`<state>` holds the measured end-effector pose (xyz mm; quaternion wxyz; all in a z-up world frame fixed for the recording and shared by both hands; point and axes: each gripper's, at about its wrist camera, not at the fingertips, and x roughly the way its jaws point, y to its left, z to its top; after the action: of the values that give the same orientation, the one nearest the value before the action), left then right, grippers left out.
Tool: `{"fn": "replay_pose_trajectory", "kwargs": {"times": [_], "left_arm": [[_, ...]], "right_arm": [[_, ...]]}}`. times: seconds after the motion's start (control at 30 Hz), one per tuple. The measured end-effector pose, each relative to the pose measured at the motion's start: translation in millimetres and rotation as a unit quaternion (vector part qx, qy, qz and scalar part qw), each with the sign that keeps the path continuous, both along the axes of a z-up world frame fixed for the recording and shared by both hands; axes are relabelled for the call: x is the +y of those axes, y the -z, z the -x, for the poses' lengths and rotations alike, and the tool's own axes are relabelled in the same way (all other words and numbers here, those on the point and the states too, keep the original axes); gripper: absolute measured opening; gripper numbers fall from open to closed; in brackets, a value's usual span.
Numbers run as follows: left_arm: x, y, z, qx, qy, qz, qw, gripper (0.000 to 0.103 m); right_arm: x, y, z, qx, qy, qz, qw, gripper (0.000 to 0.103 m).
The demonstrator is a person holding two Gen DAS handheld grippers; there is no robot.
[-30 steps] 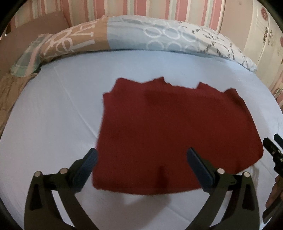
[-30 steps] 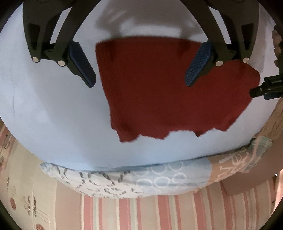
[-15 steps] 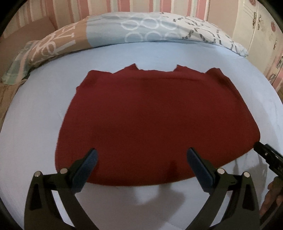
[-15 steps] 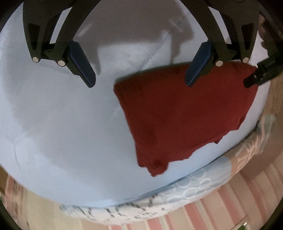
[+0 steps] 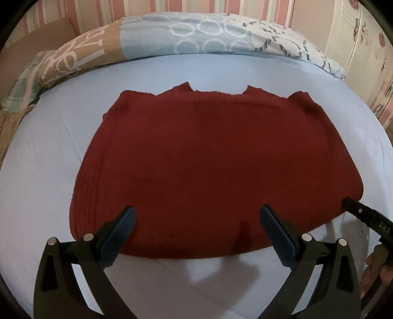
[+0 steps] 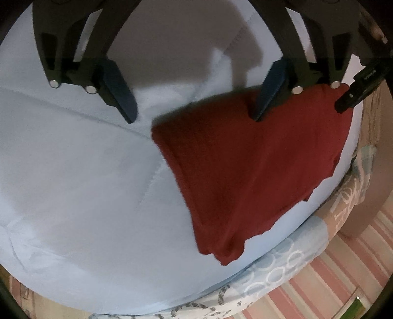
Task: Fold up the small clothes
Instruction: 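Grasp the folded sweater's side edge with the right gripper, then lift the held side with the right gripper and fold it across the sweater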
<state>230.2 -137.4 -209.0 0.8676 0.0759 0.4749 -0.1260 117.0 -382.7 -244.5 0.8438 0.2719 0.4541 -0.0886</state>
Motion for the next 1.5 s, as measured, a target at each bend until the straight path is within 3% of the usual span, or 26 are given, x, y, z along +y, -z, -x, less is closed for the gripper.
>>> {"fn": "replay_pose_trajectory", "kwargs": {"times": [0.07,0.23,0.43,0.9,0.93,1.07,1.13,1.23,1.5], "left_arm": [[0.0,2.1,-0.6,0.005,0.001,0.000,1.0000,0.101],[0.5,3.2,-0.8,0.009,-0.001,0.006,0.9999,0.101],[1.6,2.7,-1.6,0.011,-0.001,0.008,0.9999,0.101],[4.7,0.5,-3.4,0.014,-0.008,0.011,0.9998,0.101],[4.8,0.0,-3.3,0.014,-0.008,0.011,0.9998,0.101],[3.2,-1.3,-4.2,0.012,-0.006,0.009,0.9999,0.101],[2.8,-1.4,-4.6,0.012,-0.007,0.009,0.9999,0.101],[2.0,-1.5,-5.3,0.014,-0.006,0.009,0.9999,0.101],[-18.9,8.6,-8.3,0.017,0.007,-0.011,0.9998,0.101]], "right_arm": [[0.7,0.4,-6.0,0.002,-0.003,-0.011,1.000,0.078],[1.6,1.4,-15.5,0.014,-0.001,-0.016,1.000,0.074],[-2.0,4.9,-24.3,0.028,0.000,-0.047,0.999,0.089],[5.1,6.9,-42.6,0.021,0.000,-0.030,0.999,0.094],[6.4,6.1,-44.8,0.019,-0.003,-0.025,1.000,0.091],[9.1,5.5,-50.8,0.011,-0.020,-0.028,0.999,0.045],[10.5,6.4,-52.1,0.008,-0.028,-0.034,0.999,0.035],[16.2,5.0,-54.4,0.002,-0.039,-0.018,0.999,0.029],[23.4,-5.0,-47.9,-0.024,-0.052,0.009,0.998,0.026]]}}
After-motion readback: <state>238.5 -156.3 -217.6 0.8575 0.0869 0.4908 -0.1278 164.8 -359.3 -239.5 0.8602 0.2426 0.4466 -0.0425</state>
